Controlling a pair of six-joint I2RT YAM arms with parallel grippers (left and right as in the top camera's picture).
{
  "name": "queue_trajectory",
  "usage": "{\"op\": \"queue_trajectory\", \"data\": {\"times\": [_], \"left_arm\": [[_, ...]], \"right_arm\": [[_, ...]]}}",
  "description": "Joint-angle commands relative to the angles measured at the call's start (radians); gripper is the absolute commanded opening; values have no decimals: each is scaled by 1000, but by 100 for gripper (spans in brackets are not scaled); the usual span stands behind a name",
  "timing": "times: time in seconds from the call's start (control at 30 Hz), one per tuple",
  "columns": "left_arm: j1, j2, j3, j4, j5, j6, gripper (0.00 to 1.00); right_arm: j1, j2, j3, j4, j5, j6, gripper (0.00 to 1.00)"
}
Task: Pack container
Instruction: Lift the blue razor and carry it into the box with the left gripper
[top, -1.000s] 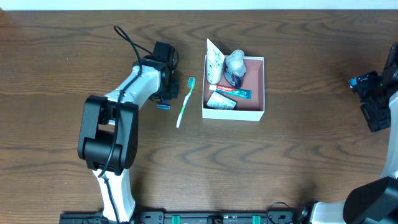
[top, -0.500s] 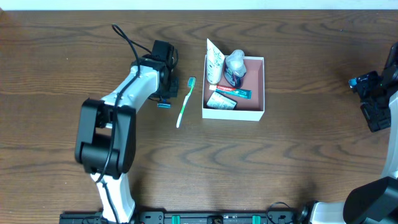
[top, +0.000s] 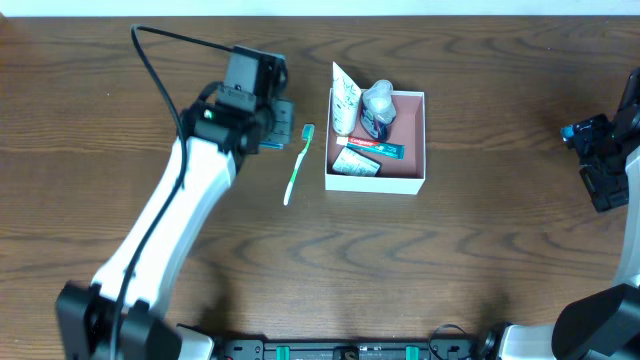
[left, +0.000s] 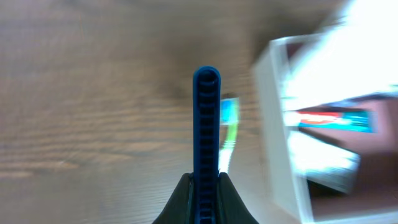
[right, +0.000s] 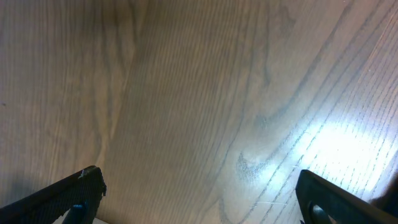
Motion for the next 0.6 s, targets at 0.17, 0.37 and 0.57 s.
{"op": "queue_trajectory", "data": {"times": [0.17, 0.37, 0.57], "left_arm": [[-208, -91, 0, 40, -5, 6, 7], [-299, -37, 0, 132, -5, 6, 7], [-344, 49, 0, 205, -5, 6, 7]], "right_arm": [[-10, 5, 0, -3, 11, 13, 99], [-10, 5, 0, -3, 11, 13, 99], [-10, 5, 0, -3, 11, 13, 99]]}}
